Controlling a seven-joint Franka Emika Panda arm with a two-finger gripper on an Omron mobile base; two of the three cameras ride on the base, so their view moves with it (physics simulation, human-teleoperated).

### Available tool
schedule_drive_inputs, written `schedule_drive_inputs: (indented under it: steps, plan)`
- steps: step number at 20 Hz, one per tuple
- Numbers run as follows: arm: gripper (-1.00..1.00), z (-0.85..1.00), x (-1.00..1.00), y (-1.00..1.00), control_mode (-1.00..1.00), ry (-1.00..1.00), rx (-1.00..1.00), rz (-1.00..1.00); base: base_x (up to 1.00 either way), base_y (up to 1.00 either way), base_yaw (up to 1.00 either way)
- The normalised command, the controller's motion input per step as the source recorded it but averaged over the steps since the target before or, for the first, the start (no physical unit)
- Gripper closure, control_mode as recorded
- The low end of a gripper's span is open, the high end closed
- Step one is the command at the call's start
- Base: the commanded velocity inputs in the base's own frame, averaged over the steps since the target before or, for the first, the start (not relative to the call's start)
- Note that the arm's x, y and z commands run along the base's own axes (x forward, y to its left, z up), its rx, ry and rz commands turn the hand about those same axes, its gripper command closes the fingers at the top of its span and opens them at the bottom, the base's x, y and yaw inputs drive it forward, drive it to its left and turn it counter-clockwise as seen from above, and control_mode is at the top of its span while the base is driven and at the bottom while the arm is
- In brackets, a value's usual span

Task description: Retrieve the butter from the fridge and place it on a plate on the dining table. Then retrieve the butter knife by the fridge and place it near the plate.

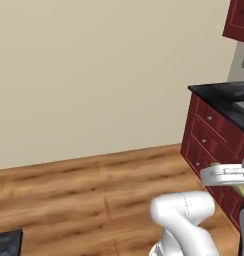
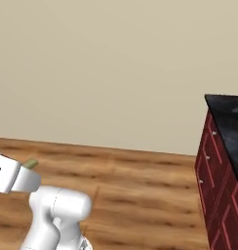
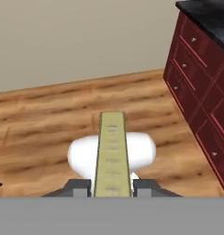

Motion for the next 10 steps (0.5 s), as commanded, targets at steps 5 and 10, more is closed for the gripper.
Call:
schedule_drive_inputs:
  steps: [5,10]
  plan:
    - [1.00,0.00,0.00,0.00,1.00,0.00,0.00,0.00,1.00,0.00,0.07]
    - [1.00,0.00,0.00,0.00,1.00,0.00,0.00,0.00,1.00,0.00,0.23]
